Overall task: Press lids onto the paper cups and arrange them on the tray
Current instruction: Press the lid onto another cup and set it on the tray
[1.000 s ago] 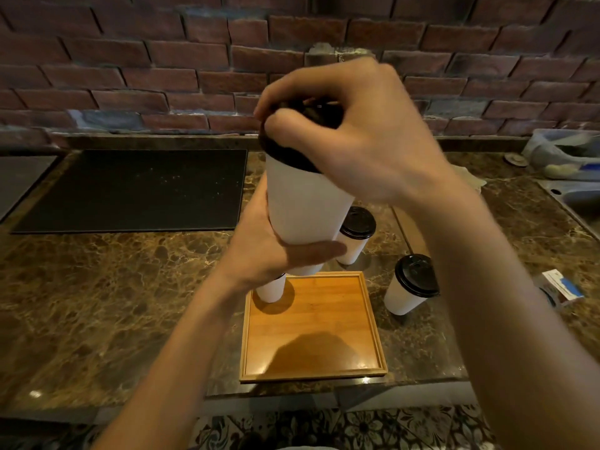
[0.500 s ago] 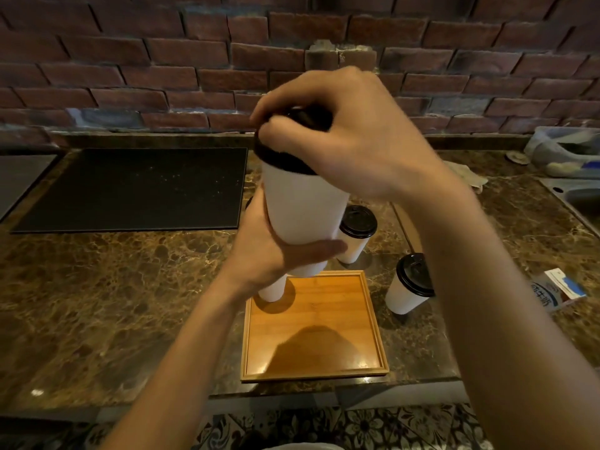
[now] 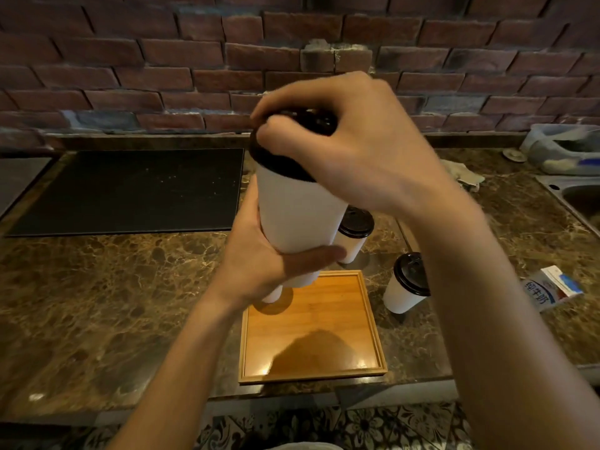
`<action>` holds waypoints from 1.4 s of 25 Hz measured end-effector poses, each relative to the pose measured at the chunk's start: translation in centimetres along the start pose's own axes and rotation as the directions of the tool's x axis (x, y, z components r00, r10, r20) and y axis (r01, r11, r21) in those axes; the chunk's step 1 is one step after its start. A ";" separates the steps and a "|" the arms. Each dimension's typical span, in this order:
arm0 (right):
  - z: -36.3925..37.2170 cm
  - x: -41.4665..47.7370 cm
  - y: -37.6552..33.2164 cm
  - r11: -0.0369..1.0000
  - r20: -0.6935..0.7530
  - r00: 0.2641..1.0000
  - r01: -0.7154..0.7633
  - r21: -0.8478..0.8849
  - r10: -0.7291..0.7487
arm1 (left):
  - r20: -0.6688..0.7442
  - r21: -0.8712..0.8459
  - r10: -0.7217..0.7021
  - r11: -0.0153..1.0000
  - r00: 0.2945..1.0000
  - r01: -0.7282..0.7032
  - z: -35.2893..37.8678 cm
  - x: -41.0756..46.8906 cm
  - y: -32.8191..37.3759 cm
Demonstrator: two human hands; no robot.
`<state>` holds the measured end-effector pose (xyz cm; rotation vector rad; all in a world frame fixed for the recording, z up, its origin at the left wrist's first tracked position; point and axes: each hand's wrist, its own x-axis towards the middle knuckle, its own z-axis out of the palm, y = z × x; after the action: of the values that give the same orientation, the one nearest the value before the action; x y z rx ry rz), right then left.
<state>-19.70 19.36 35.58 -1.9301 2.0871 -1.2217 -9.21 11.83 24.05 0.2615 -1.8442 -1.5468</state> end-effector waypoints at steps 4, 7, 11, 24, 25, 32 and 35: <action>-1.2 0.2 0.7 0.994 0.281 0.958 0.030 0.107 -0.059 | 0.227 -0.092 -0.125 0.985 0.966 0.149 -0.8 0.1 -0.4; 1.0 0.4 0.8 0.961 0.125 0.978 -0.134 -0.242 0.167 | -0.016 -0.004 -0.079 0.997 0.997 0.079 1.3 -0.3 -0.7; 0.6 0.3 0.1 0.988 -0.043 0.999 0.023 -0.151 -0.030 | -0.079 0.001 -0.012 1.000 0.997 0.012 1.3 -0.3 -0.7; 0.4 0.5 0.0 0.986 -0.029 0.999 0.039 -0.162 -0.044 | -0.018 0.014 -0.032 0.999 0.999 0.032 0.7 0.0 -0.6; -0.3 0.5 0.0 0.989 0.070 0.989 0.136 -0.059 -0.131 | 0.050 -0.033 -0.062 0.997 0.997 0.063 0.3 0.1 -0.6; 0.7 0.0 0.1 0.963 0.038 0.994 -0.090 -0.253 0.103 | -0.044 0.042 -0.031 0.999 0.999 0.033 0.8 0.2 0.0; 1.0 0.2 0.0 0.970 -0.112 0.993 -0.073 -0.234 0.048 | -0.056 0.065 0.005 0.998 0.998 -0.002 0.8 0.4 0.0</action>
<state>-19.22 18.66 34.95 -1.9117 2.4282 -1.1308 -10.03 12.25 24.22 0.3281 -1.8516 -1.4645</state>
